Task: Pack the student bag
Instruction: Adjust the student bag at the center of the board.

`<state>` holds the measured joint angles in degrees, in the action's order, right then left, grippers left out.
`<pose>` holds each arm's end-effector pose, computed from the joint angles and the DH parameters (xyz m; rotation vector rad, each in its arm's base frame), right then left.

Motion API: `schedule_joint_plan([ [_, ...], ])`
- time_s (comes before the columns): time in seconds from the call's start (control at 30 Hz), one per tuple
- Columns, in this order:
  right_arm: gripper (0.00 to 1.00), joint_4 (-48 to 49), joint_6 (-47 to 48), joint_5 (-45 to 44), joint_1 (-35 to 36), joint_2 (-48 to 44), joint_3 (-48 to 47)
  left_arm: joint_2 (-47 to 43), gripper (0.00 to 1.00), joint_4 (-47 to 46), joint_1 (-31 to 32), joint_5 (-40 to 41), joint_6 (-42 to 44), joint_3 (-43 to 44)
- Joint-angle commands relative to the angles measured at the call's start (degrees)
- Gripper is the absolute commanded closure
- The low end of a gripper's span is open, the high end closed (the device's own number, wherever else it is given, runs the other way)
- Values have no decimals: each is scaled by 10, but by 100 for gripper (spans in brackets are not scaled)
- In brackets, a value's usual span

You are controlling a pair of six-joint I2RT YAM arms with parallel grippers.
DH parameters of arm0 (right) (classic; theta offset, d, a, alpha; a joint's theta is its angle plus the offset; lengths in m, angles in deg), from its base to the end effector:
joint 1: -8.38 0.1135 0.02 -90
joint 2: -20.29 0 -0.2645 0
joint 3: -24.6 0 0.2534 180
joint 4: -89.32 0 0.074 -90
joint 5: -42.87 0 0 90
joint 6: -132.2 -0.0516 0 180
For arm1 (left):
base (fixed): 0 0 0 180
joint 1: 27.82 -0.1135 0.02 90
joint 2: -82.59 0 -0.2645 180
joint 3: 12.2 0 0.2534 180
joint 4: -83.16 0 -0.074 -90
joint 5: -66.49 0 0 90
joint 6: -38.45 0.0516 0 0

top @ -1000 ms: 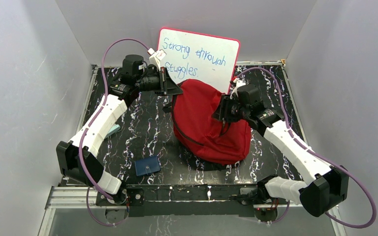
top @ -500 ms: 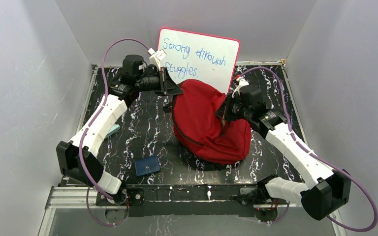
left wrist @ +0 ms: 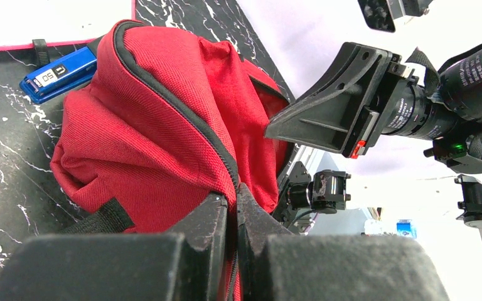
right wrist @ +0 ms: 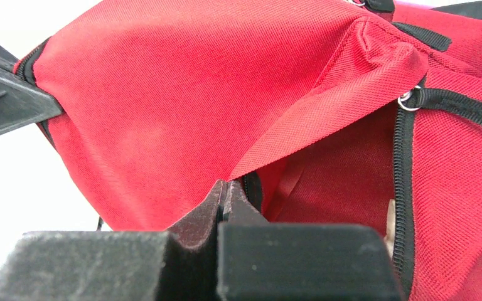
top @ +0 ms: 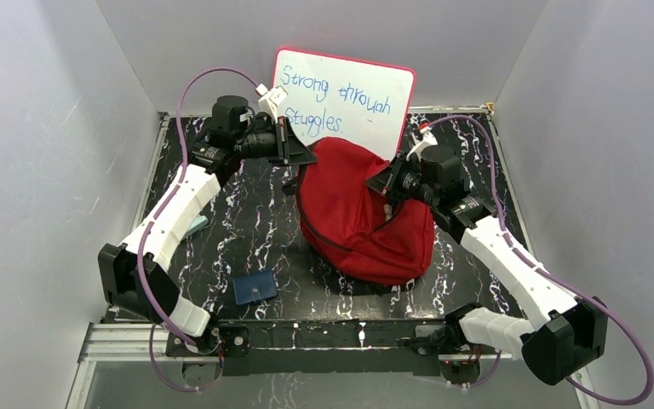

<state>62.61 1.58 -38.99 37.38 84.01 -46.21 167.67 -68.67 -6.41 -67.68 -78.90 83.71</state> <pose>0.2345 0.1383 0.3399 0.1039 2.0256 0.9338 0.3147 -0.1620 0.3916 0.4704 1.9377 -1.2862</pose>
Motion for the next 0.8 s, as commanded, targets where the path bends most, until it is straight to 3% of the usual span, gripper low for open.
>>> schedule_joint_plan([
  [0.0, 100, 118, -56, 33, -8, -11, 7, -32, 100, -63, -3, -38, -12, 5],
  [0.23, 100, 182, -96, 84, -20, -9, 46, -35, 100, -67, -3, -39, -15, -2],
  [0.37, 100, 147, -68, 64, -22, -11, 36, -37, 100, -68, -3, -39, -15, -4],
  [0.7, 61, 22, 37, -18, -22, -38, -2, -33, 100, -72, -3, -41, -16, -4],
  [0.77, 58, 6, 49, -23, -21, -46, -9, -32, 100, -71, -3, -41, -16, -4],
])
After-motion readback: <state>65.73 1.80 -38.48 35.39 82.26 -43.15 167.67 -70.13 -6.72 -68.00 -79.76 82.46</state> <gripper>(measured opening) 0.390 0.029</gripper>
